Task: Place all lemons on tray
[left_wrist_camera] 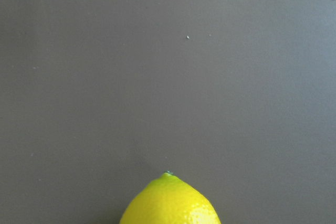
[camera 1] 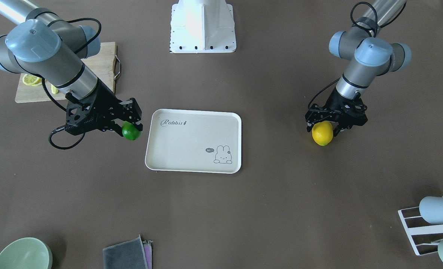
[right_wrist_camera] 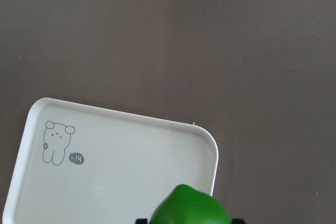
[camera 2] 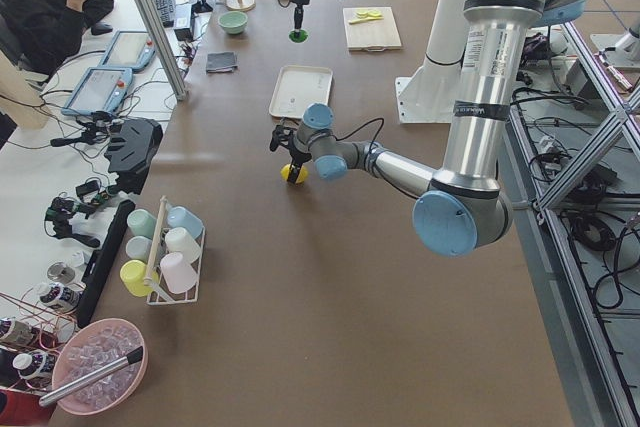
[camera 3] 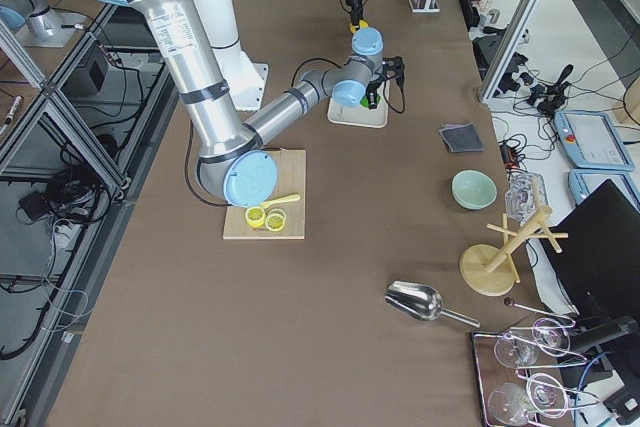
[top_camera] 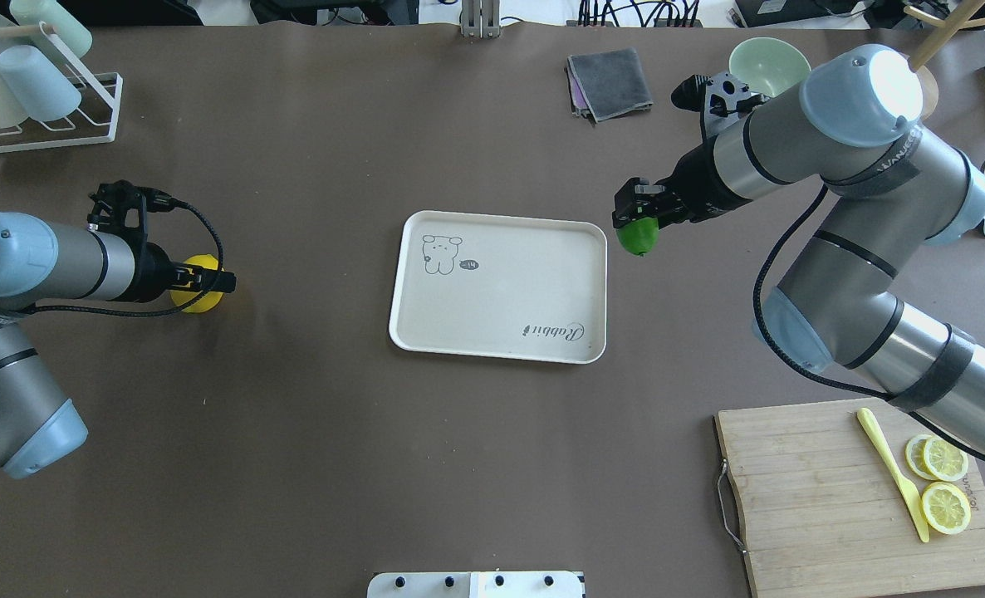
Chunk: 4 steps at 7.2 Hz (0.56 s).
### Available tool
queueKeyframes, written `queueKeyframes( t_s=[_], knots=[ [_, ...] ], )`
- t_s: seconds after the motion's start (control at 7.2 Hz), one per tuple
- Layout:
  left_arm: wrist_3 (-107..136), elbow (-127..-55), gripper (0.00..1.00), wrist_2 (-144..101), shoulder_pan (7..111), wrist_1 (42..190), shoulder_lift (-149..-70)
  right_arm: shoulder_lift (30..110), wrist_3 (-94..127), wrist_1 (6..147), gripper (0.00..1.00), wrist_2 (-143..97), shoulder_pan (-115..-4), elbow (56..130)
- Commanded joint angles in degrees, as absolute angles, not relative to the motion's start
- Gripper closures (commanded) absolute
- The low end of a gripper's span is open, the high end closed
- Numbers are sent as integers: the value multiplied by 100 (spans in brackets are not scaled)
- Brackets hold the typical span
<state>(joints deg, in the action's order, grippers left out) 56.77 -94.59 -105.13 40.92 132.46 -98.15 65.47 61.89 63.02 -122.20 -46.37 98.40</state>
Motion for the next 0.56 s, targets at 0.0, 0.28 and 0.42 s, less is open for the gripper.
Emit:
queueKeyframes(
  t_s=[0.0, 0.28, 0.42],
  knots=[
    [5713, -9474, 29, -10424, 4043, 13254, -9809, 6461, 6257, 6302, 100, -12208, -4554, 9826],
    [5730, -9545, 100, -10476, 4043, 13254, -9835, 6346, 6381, 6302, 100, -11798, -4142, 9748],
    [5722, -9754, 100, -10659, 4060, 13176, -9870, 6328, 6381, 6302, 100, -11656, -3992, 9677]
  ],
)
